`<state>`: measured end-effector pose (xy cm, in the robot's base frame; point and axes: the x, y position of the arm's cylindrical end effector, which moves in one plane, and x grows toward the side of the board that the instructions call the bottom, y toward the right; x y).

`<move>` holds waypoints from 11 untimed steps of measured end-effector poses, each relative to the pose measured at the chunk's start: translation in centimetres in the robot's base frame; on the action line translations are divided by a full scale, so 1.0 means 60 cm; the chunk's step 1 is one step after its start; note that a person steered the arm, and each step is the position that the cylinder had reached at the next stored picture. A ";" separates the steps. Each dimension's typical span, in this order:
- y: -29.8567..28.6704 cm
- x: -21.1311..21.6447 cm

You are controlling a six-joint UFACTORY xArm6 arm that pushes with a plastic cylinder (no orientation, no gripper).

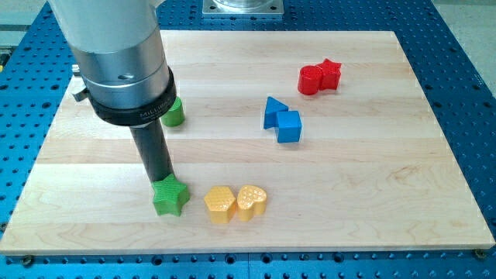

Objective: Move the green circle to the left of the green star

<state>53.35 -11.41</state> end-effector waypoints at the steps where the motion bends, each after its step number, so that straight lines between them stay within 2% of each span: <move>1: 0.000 0.023; 2: 0.009 0.044; 3: -0.039 -0.008; 4: -0.012 -0.018; 5: 0.074 -0.113; 6: 0.083 -0.211; 7: -0.006 -0.230; 8: -0.085 -0.068; 9: -0.069 -0.132; 10: -0.120 -0.155; 11: -0.199 -0.083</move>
